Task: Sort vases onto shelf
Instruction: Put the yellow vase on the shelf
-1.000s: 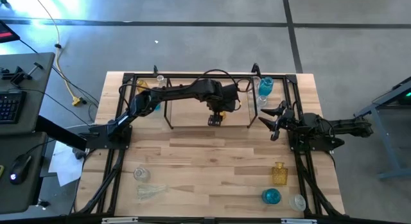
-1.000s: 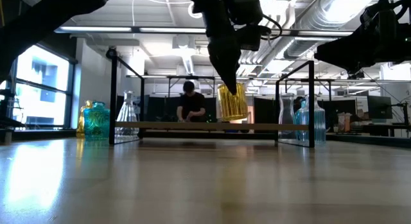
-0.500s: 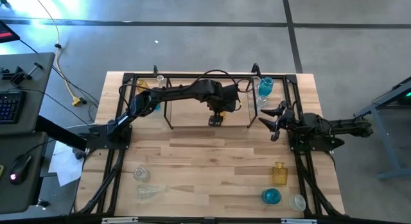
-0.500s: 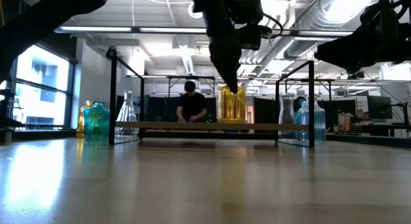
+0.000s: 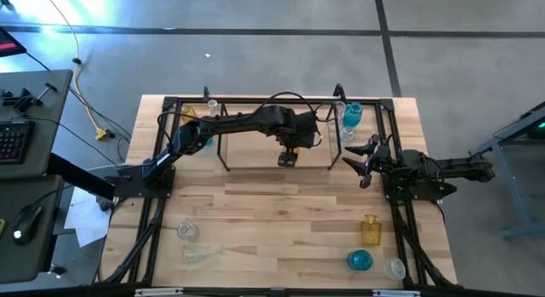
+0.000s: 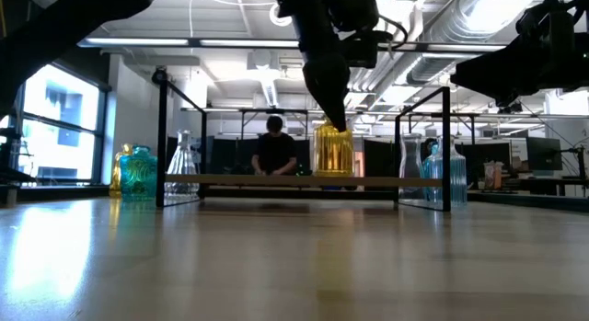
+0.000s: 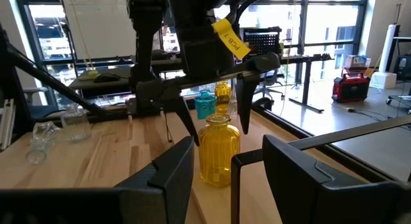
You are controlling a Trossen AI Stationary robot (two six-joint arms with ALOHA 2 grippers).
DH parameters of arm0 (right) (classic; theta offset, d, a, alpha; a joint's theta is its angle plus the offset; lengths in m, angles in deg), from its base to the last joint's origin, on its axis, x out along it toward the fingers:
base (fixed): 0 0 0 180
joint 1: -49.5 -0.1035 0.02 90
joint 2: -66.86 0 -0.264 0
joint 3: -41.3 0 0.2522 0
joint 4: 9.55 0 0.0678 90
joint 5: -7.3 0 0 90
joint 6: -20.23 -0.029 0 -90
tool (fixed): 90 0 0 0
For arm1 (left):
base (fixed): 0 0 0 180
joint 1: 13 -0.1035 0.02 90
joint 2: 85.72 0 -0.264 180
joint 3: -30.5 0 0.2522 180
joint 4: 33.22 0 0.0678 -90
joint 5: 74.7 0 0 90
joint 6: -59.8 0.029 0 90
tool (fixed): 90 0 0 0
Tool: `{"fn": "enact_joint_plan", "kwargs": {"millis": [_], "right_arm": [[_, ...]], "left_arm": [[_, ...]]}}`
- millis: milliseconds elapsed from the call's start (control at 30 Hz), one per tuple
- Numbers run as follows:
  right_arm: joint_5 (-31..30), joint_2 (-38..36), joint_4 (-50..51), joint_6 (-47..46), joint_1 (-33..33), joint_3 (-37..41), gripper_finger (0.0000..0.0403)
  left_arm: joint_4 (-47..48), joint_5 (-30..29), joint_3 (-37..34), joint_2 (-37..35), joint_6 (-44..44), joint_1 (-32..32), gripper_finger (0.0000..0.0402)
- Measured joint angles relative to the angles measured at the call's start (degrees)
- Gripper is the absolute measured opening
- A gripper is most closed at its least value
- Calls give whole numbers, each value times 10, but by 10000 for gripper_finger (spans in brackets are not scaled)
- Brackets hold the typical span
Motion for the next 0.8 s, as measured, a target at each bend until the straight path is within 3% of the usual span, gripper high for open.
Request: {"fn": "enact_joint_plan", "kwargs": {"millis": [300, 533, 800], "right_arm": [[0, 0, 0, 2, 0, 0, 170], [-1, 0, 0, 2, 0, 0, 170], [0, 4, 0, 2, 0, 0, 170]], "left_arm": [[-5, -9, 58, -2, 19, 9, 312], [-15, -14, 58, -29, 16, 12, 307], [37, -21, 58, -79, 13, 29, 244]]}}
